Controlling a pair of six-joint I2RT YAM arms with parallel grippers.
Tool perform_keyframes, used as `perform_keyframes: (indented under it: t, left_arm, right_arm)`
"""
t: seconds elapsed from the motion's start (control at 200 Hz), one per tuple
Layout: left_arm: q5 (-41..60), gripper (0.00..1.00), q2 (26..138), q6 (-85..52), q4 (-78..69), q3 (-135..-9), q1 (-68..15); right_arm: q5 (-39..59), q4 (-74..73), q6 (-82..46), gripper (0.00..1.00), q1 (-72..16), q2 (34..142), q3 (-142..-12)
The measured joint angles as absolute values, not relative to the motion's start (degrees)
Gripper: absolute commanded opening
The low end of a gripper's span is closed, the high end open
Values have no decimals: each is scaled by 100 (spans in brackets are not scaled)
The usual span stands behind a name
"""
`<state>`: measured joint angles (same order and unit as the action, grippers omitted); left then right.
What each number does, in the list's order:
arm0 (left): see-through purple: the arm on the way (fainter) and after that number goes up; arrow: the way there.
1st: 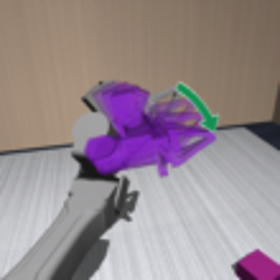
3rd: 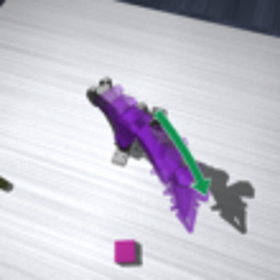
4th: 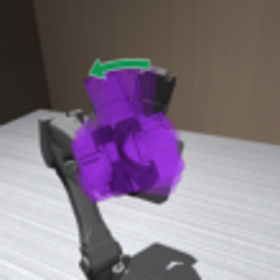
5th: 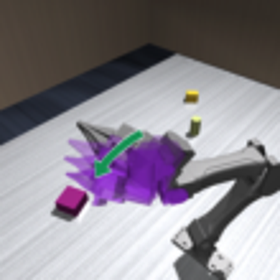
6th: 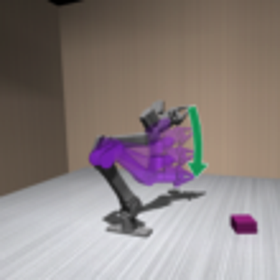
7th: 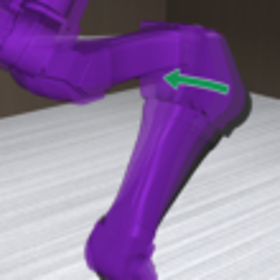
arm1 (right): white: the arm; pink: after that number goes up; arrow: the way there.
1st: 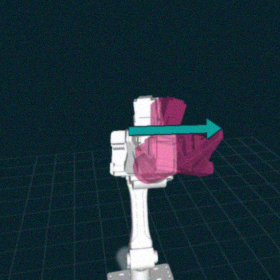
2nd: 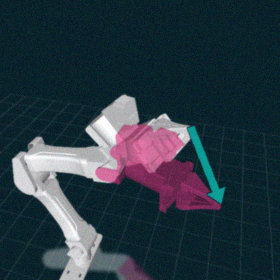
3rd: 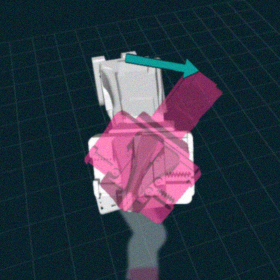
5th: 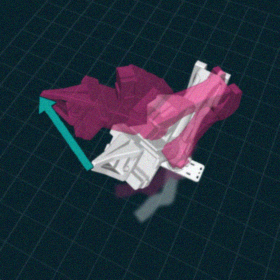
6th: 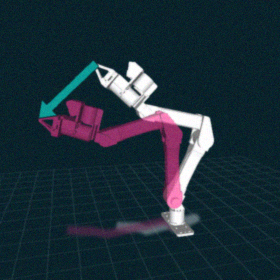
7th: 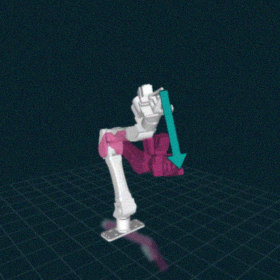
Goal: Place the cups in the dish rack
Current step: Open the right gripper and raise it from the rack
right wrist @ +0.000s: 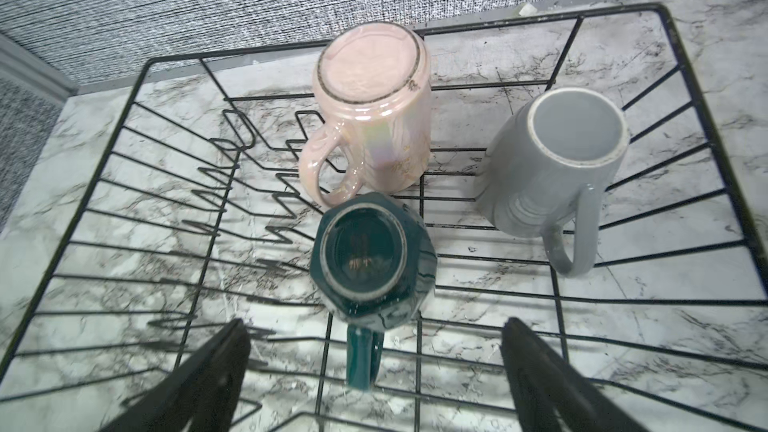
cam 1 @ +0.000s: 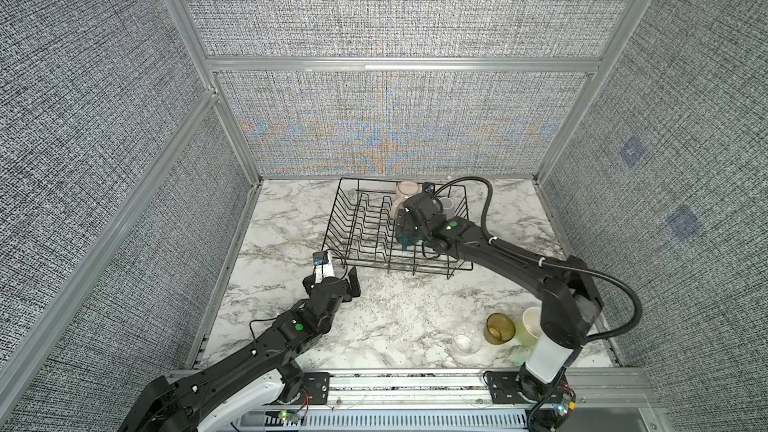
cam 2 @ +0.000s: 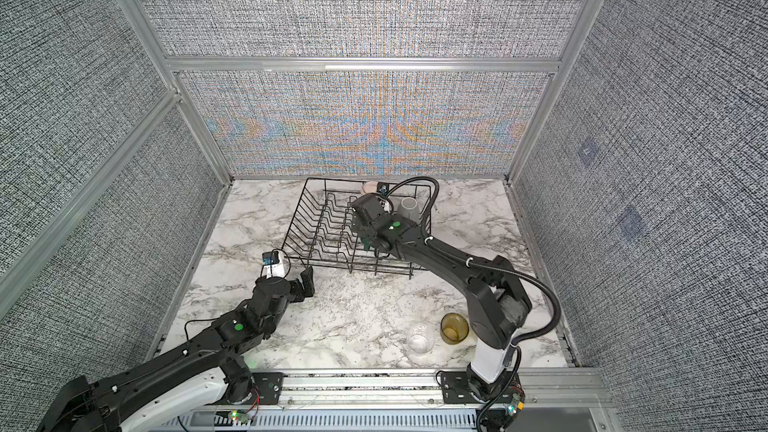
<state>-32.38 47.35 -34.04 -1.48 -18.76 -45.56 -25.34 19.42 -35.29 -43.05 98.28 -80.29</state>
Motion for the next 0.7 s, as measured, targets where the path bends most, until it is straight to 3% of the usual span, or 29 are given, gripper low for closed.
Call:
perform_keyframes:
  t: [0.2,0.4,0.7]
  left_arm:
    - [-3179,98,4665,-3400,-145,-1802,-4554]
    - [-3148,98,4731,-3385,-156,-1822,-4550]
    - [-3131,98,5107,-3385,-167,-2051,-4550]
  right_arm:
    - [-1870,2517,-2672,99,-4198,8847,-7655]
    - [-2001,3387,-2259,99,-4178,7767,-7234]
    - [-1732,5266,-3030,97,-3885,6171,-6276]
